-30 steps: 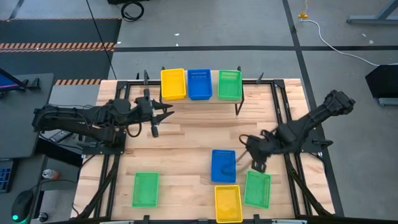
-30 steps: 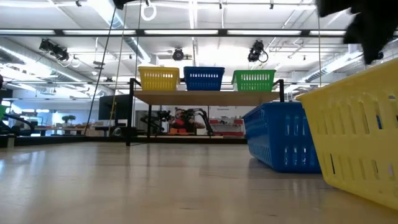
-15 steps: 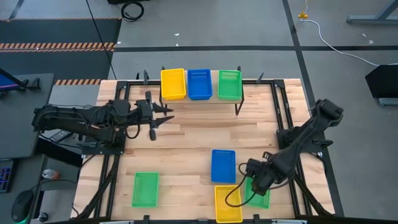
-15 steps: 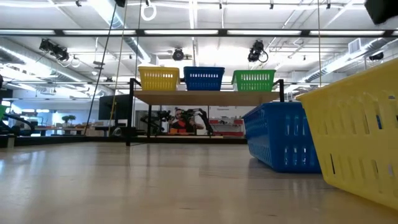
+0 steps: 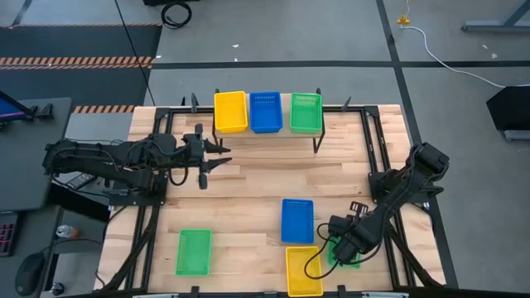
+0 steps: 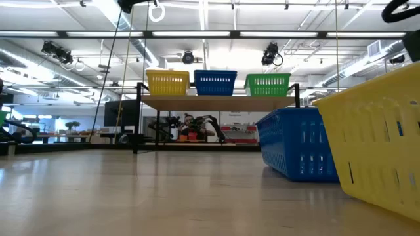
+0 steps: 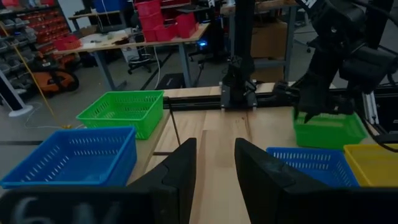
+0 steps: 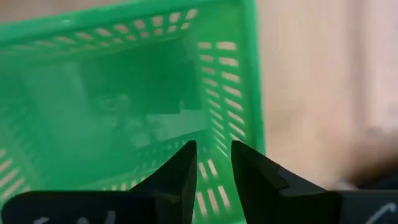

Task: Stack baskets on shelf by color
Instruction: Stack the right green basket on the other green basket on the shelf

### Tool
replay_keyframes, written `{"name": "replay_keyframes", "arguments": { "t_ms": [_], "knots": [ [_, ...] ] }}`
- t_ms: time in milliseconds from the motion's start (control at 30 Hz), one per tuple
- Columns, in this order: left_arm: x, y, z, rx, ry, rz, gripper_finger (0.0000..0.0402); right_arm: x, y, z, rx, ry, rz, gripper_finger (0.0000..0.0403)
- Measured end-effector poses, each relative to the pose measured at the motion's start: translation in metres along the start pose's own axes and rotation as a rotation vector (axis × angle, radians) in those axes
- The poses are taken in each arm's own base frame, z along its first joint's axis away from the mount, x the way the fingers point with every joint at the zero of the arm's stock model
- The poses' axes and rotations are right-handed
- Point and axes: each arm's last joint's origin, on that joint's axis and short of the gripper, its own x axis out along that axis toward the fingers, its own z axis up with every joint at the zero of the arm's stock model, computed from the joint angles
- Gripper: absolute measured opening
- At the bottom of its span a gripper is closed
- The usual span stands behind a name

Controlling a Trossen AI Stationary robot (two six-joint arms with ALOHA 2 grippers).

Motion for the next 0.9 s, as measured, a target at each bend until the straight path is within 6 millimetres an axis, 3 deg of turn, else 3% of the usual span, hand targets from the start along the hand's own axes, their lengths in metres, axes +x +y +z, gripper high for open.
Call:
{"name": "replay_keyframes", "arguments": {
  "t_ms": [333, 467, 567, 767, 900],
  "knots": [
    [0.000, 0.000, 0.000, 0.004, 0.000, 0.001, 0.0117, -0.005, -0.041, 0.021, -0.005, -0.228, -0.436, 0.0107],
    [0.000, 0.000, -0.001, 0.006, 0.009, 0.000, 0.0117, -0.008, -0.056, 0.032, 0.039, -0.161, -0.503, 0.0107],
    [0.000, 0.000, -0.003, 0.006, 0.024, -0.001, 0.0117, -0.019, -0.054, 0.034, 0.049, -0.078, -0.422, 0.0107],
    [0.000, 0.000, -0.004, 0.002, 0.036, -0.002, 0.0117, -0.067, -0.025, 0.023, 0.031, -0.185, -0.076, 0.0107],
    [0.000, -0.001, -0.004, -0.021, 0.036, -0.006, 0.0117, -0.074, -0.001, 0.008, 0.013, -0.155, 0.122, 0.0107]
  ]
}}
